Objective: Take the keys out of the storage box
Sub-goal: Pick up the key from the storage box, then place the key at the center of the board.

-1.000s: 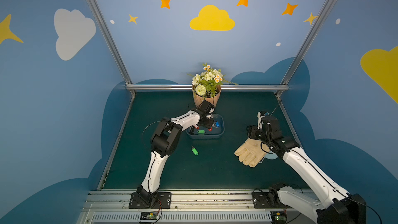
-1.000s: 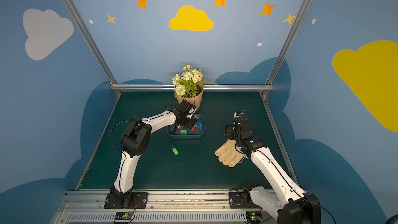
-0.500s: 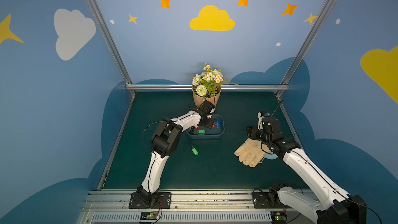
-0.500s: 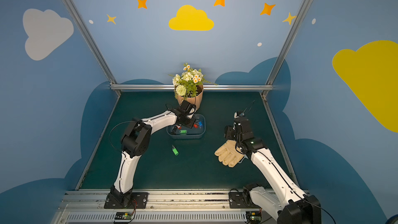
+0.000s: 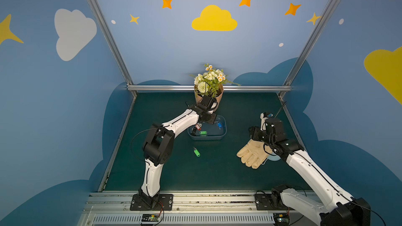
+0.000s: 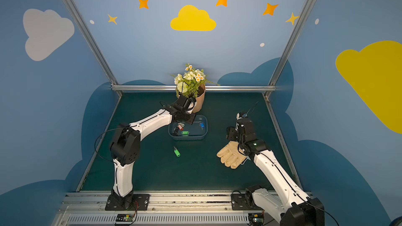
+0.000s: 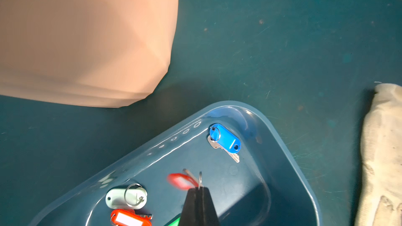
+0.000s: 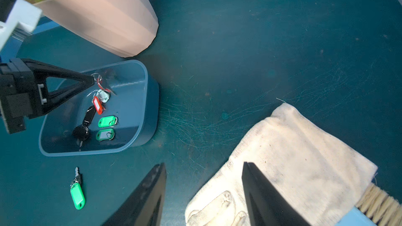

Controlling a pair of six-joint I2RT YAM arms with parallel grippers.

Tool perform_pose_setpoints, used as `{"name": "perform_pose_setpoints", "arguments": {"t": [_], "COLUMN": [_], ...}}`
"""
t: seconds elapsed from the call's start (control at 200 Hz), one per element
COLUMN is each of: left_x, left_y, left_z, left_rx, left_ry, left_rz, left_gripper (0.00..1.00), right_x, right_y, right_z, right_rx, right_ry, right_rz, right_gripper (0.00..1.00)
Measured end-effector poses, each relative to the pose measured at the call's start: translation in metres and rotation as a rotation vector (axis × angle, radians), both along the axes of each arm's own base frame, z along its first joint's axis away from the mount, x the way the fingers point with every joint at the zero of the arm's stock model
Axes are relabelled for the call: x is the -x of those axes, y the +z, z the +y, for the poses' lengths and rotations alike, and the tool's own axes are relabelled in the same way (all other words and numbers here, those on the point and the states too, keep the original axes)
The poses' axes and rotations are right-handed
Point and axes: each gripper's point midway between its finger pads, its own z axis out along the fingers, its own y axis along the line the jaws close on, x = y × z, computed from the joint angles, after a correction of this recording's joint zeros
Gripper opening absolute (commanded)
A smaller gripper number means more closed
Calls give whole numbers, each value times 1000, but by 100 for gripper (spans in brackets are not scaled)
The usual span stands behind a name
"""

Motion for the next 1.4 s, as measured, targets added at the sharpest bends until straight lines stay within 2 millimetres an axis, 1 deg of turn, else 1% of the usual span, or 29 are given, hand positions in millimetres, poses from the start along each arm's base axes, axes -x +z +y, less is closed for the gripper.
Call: {"name": "perform_pose_setpoints", "arguments": {"t": [0.09,0.195,0.26,0.34,0.395,0.441,0.506,0.556,0.566,0.581,0.586,0.591,0.601,0.711,0.811,0.911,0.986,1.121,1.212,1.282,1.402], "left_x": [9,35,57,89,112,130,153,165,167,170,171,172,174,191,199,201,198,187,181,178,172], "left_y": [6,22,38,59,66,67,60,49,46,42,40,39,36,-4,-31,-49,-57,-65,-75,-80,-82], "left_z": [-1,-2,-5,-7,-7,-6,-3,0,0,1,1,1,2,5,5,5,2,-7,-8,-6,3], "left_rx": [-3,-8,0,23,39,50,58,55,53,52,50,50,48,16,-3,-11,-10,-9,-26,-39,-48], "left_ry": [-9,-37,-66,-105,-127,-144,-153,-151,-150,-148,-147,-146,-144,-126,-110,-89,-73,-40,-15,4,42], "left_rz": [0,-7,-27,-55,-64,-61,-39,-15,-7,2,6,9,16,105,163,198,208,206,219,227,230], "left_gripper": [2,2,2,3,2,2,2,2,2,2,2,2,2,2,2,2,2,2,2,2,2], "right_x": [1,1,2,2,3,3,4,4,4,4,4,4,5,6,7,8,9,9,9,10,10], "right_y": [0,1,2,3,4,6,8,10,10,10,10,10,11,12,12,12,12,12,12,12,12], "right_z": [0,1,2,3,4,4,6,8,9,10,10,10,11,18,22,24,25,27,27,27,27], "right_rx": [-6,-15,-22,-30,-37,-43,-54,-64,-66,-72,-70,-69,-73,-95,-111,-119,-123,-127,-127,-127,-127], "right_ry": [0,3,6,8,9,13,20,31,33,35,38,39,43,75,97,109,114,120,123,124,124], "right_rz": [-1,-4,-3,-4,-8,-11,-16,-19,-20,-19,-21,-22,-21,-21,-16,-13,-11,-8,-8,-8,-7], "right_gripper": [62,62,62,62,62,63,65,72,77,88,93,96,98,98,98,98,98,98,98,98,98]}}
